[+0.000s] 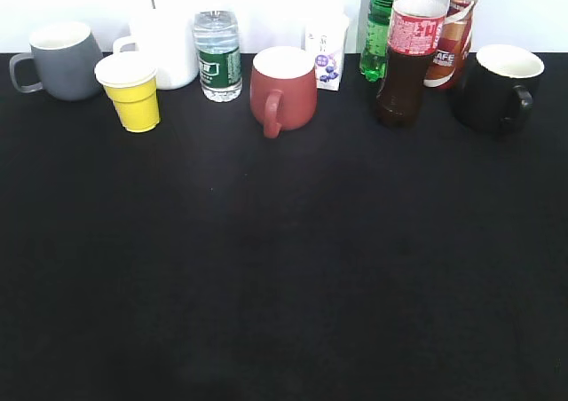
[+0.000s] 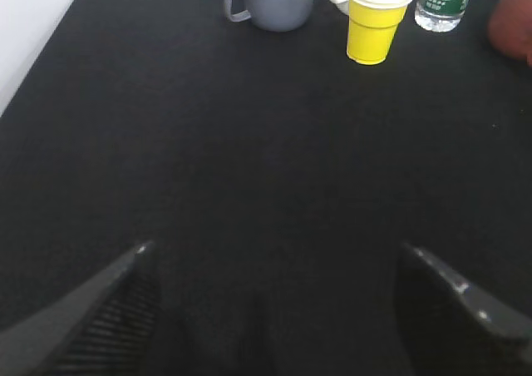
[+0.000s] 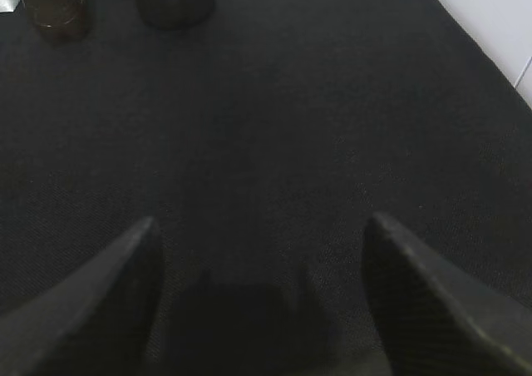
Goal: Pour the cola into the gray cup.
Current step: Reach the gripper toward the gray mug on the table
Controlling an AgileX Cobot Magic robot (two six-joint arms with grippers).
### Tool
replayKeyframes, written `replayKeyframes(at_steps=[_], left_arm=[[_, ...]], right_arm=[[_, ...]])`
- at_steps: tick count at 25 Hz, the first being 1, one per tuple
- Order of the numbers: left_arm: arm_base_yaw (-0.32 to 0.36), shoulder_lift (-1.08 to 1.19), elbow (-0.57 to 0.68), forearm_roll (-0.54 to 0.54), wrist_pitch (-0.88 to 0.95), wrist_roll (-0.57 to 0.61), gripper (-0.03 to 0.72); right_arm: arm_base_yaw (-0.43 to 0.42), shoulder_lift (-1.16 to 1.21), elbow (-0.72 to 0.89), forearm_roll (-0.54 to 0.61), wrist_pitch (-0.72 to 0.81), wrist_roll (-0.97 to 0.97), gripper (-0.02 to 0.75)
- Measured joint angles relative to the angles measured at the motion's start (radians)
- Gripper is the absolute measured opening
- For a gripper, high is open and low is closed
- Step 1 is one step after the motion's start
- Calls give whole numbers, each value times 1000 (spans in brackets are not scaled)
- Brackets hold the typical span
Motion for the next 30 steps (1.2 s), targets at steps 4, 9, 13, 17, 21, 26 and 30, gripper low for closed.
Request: replayKeyframes(at_steps=[4,9,13,17,21,26,30], left_arm=[[0,0,0,0,0,0,664],[0,6,-38,-9,-228,0,545],[0,284,138,45,-883,0,543],[6,826,268,53,-1543,0,532],[55,1450,205,3,-1945,0,496],[114,1857,-148,-3,-2018,19,465],[136,2047,-390,61,-1931,20,453]], right_arm=[[0,0,0,0,0,0,566],[0,0,0,0,0,0,566],[0,0,0,0,0,0,566],[0,0,0,0,0,0,566],[0,0,0,0,0,0,566],[0,0,0,0,0,0,566],[0,0,0,0,0,0,566]])
